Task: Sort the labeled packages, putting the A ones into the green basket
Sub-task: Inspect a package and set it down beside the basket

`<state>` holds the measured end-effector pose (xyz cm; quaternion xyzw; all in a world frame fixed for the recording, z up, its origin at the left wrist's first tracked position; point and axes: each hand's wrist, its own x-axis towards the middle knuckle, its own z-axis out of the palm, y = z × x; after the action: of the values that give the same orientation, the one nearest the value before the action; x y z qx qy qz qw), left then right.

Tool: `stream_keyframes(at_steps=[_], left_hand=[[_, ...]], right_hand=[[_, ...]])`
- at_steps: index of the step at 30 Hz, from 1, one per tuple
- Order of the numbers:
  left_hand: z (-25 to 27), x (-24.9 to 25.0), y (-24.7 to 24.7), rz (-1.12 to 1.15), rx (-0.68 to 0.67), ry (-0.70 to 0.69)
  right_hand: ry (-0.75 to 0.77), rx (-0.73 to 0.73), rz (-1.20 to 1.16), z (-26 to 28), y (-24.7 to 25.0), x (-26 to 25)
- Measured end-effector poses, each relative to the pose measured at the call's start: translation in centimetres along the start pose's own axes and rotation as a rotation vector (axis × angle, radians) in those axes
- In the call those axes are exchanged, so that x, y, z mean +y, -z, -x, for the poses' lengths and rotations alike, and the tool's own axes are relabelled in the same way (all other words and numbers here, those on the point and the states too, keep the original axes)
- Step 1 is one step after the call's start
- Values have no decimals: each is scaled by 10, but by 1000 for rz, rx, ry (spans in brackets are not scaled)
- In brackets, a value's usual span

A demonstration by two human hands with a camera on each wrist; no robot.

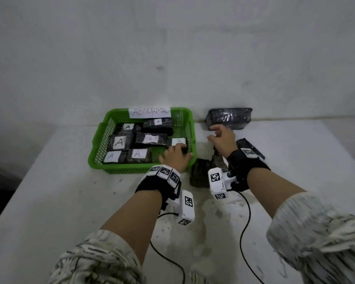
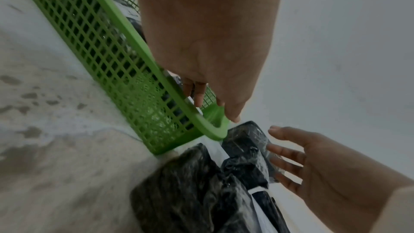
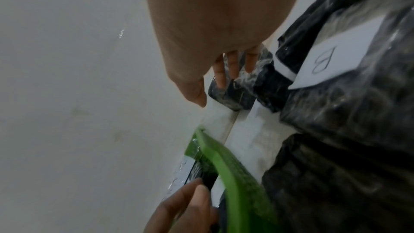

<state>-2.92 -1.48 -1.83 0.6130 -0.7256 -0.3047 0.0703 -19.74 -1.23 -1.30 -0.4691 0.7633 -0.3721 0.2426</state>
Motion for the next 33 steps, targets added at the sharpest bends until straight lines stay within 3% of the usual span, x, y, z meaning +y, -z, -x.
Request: stream_keyframes(at_steps=[4,10,17,21,26,33], left_hand=[[3,12,-16,-115,-94,28],[0,16,-6,-158,-258,67],[0,17,-6,-168,-274,79],[-2,17,-6,-154,-280,92],[-3,16,-7,-122,-266,93],[0,20,0,130,-85,-69]], right_hand=[[-126,-41,223,-8,21,26],[-182,-95,250,-23,12,42],[-162,-117,213,-27,-2,45],[-141,-76,9,-27,4,45],[-234,38,-570,-20,18,35],[-328,-138,-817,-6,44,20]])
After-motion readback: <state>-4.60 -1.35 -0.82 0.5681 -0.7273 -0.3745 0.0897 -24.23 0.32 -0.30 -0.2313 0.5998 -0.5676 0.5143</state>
